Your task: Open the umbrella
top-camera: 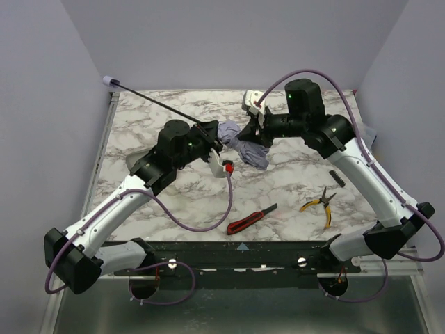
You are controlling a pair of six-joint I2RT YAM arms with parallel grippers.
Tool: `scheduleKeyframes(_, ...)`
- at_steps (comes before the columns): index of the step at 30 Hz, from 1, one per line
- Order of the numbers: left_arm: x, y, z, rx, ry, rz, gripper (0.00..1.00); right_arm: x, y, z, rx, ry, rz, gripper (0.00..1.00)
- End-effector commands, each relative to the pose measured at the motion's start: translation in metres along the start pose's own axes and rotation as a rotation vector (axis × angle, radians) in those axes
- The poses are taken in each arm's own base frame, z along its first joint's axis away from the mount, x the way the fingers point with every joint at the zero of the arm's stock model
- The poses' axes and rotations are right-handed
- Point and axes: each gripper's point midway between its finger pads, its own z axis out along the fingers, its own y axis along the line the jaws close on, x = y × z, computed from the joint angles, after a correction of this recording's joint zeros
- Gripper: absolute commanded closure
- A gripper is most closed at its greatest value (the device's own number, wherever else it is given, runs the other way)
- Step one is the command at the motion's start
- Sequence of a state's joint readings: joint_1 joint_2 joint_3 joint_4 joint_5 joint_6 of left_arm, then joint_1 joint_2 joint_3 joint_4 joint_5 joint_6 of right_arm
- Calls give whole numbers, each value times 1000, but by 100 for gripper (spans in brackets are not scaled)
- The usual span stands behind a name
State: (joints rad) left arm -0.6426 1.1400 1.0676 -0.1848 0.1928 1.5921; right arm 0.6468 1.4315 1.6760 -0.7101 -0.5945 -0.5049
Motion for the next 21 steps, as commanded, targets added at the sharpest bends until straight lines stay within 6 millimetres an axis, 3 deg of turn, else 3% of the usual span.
scheduleKeyframes(1, 8, 53, -8, -149, 40, -38, 100, 9, 42, -3, -195, 10, 12, 100)
scheduleKeyframes(7, 16, 58, -4, -154, 74, -80, 100, 14, 71, -8, -364, 32, 52, 100)
scheduleKeyframes(18, 16, 61, -4, -164, 71, -107, 100, 50, 84, -12, -404, 160, 105, 100)
scheduleKeyframes(21, 14, 57, -4, -166, 63, -68, 100, 47, 84, -15, -380, 148, 102, 100)
